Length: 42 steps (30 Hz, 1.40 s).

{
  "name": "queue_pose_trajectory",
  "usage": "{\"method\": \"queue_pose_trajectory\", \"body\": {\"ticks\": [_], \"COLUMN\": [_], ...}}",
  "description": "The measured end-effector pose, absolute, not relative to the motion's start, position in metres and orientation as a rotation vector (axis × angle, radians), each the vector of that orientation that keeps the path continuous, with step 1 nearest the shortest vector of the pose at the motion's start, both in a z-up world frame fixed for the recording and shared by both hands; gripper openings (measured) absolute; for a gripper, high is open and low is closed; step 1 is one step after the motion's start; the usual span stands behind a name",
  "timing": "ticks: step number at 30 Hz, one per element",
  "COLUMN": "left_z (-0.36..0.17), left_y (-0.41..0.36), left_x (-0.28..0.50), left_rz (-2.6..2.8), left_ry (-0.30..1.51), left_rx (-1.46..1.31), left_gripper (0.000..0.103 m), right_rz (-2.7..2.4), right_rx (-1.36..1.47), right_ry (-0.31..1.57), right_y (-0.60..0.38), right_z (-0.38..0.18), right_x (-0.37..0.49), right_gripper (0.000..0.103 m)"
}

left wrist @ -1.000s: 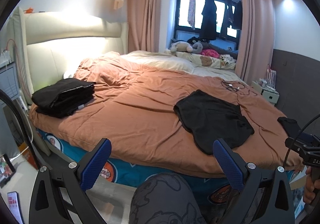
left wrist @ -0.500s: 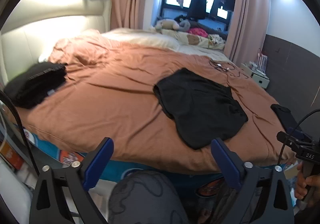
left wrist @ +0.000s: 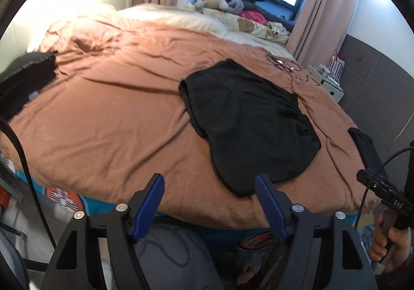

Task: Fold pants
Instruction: 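Move both grippers toward the black pants, left to the leg hem, right to the waistband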

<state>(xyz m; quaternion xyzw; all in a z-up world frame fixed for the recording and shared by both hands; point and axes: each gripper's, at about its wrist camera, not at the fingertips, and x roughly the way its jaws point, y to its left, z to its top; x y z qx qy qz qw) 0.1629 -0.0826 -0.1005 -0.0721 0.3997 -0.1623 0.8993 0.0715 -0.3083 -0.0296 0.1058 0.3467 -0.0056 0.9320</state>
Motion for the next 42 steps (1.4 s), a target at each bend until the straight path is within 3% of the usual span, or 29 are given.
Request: {"method": "queue_pose_trajectory", "body": {"ticks": [3,6,12,23,27,38,42], "left_z": [-0.112,-0.122,-0.139,-0.170,-0.181,-0.194,-0.195], "left_y": [-0.088,-0.093,-0.107,-0.132,-0.132,-0.120,-0.118], "left_x": [0.178,0.189,0.207,0.233,0.243,0.267,0.270], "left_rz": [-0.352,-0.371,-0.419,-0.455,-0.442,-0.441,-0.440], "left_ry": [0.873,0.915,0.994,1.130,1.172,1.219,1.209], "left_rx": [-0.190,-0.228,-0.291,-0.318,-0.354,-0.491,-0.528], "left_gripper": [0.066,0.065,0.063,0.063,0.063,0.063,0.063], "right_rz": [0.004,0.015,0.031,0.026,0.040,0.091,0.090], "right_rx": [0.240,0.254,0.291,0.376,0.410,0.555,0.586], "right_ry": [0.716,0.742,0.785,0.826,0.847,0.872,0.872], "right_y": [-0.318,-0.327,-0.341,-0.360,-0.368,-0.387,-0.391], "right_z": [-0.035,-0.041,-0.047,-0.061,-0.071,-0.099,-0.106], "right_x": [0.081,0.089,0.104,0.124,0.137,0.174,0.188], "right_gripper": [0.103,0.097,0.096,0.096,0.087,0.085,0.079]}}
